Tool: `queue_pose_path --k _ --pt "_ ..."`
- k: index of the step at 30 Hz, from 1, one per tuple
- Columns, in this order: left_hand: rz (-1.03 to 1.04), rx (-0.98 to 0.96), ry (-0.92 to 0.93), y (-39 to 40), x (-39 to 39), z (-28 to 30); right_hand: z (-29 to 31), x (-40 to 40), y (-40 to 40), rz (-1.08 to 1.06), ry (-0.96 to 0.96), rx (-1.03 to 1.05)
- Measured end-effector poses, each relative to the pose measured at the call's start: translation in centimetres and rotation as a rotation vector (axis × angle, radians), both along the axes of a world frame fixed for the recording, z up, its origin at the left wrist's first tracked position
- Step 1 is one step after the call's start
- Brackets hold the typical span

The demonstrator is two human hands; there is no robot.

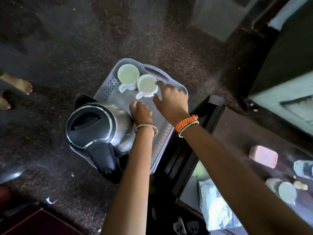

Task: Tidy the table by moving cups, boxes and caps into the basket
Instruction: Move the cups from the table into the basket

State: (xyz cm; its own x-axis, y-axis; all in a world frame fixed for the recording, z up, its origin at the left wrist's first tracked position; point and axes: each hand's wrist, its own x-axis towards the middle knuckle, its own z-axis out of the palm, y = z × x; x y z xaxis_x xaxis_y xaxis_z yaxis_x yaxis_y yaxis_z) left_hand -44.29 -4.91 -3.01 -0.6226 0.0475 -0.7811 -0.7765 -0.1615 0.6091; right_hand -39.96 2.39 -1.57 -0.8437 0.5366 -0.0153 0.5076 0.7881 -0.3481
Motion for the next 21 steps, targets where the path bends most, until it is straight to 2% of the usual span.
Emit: queue_pose_path --k 2,5,10,12,15,18,21 --pt "-0.109 -0.061 0.065 -0.1 2.2 1.0 1.2 3.5 -0.2 -0.110 0.170 -0.041" --pt "-0.278 -0.108 0.223 0.3 7.3 2.3 2.3 10.3 -0.2 -0.245 0.268 -0.125" --pt "-0.675 -0.367 0.947 0.9 16.7 2.5 0.9 24.6 0.9 -0.615 0.266 -0.113" --pt "-0.850 -0.401 1.125 1.6 20.3 1.2 0.1 30.4 1.6 -0.707 0.195 -0.082" --pt "-1.096 -0.315 1.088 3.0 25.9 -0.7 -1.2 37.9 2.7 -0.757 0.120 -0.044" --pt "-1.446 -0.244 1.040 4.8 32.2 -2.9 -2.5 44.5 4.1 -0.784 -0.007 -0.018" --pt "-1.625 -0.202 0.994 5.9 36.9 -4.6 -4.5 49.0 6.1 -0.758 -0.250 -0.166"
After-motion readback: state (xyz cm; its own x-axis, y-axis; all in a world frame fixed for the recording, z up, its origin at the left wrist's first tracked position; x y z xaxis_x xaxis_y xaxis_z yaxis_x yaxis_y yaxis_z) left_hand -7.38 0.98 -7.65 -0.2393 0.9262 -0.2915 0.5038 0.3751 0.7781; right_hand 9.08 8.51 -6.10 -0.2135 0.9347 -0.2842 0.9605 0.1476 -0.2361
